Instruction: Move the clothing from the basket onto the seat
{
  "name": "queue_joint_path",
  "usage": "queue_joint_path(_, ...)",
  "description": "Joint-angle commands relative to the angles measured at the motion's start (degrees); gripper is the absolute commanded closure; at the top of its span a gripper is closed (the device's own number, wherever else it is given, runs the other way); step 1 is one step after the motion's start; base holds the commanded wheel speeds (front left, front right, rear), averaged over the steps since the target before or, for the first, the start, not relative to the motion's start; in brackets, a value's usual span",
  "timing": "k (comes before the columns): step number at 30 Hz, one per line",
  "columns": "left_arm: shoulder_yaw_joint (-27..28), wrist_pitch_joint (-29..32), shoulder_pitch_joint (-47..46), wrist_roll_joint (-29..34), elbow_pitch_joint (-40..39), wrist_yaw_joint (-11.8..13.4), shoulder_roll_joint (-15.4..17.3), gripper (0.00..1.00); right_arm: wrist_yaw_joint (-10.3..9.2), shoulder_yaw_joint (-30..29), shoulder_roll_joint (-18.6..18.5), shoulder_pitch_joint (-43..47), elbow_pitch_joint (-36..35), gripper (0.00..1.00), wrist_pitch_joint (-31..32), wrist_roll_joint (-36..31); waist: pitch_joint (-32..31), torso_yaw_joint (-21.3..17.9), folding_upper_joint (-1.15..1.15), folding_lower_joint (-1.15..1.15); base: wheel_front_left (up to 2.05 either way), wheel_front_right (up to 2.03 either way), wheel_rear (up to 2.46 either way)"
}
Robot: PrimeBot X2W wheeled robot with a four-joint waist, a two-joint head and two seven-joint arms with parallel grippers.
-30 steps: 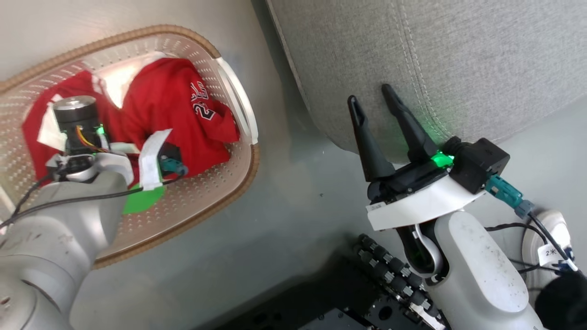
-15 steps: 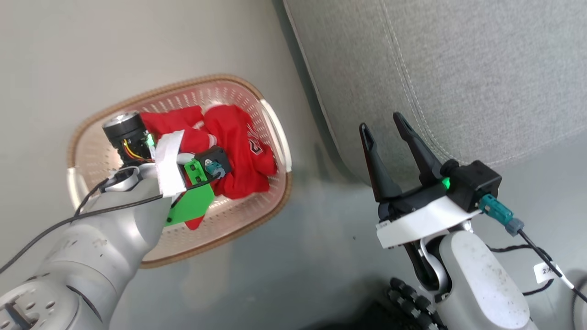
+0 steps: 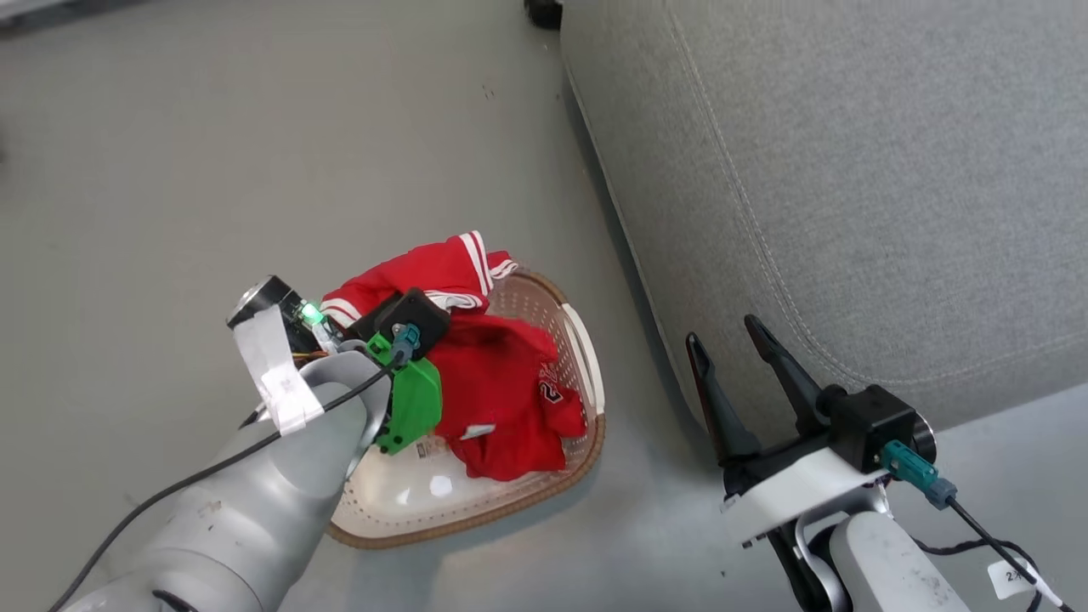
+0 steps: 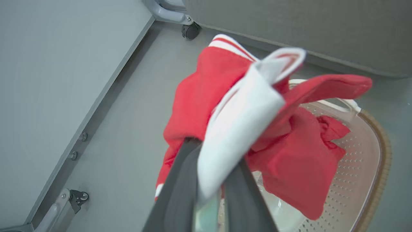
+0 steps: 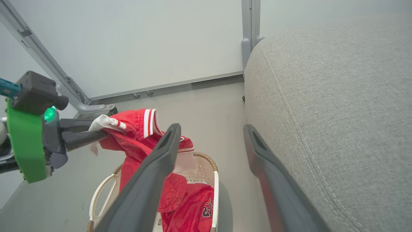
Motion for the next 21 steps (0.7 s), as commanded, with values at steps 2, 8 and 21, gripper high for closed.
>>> queue_joint_path(2, 2.1, -0.5, 2.3, -1.4, -4.9, 2.7, 0.3, 1.00, 0.00, -0.2, -0.7, 2.3, 0.3, 0.00, -0.2, -0.5, -11.1, 6.0, 0.00, 0.00, 0.00, 0.00, 0.00)
queue_joint_path(8, 9.0, -0.4, 9.7, -0.9, -22.2, 9.3, 4.0, 1.00, -0.01, 0.7, -1.7, 4.9, 0.5, 0.00, -0.2, -0.8, -15.9, 6.1, 0.00, 0.00, 0.00, 0.00, 0.00)
queue_joint_path(21, 24.1, -0.4, 24.4, 5.0, -52.3, 13.4, 5.9, 1.00, 0.00, 3.2, -1.8, 6.0, -1.3, 0.00, -0.2, -1.0, -20.2, 5.0, 0.00, 0.00, 0.00, 0.00, 0.00)
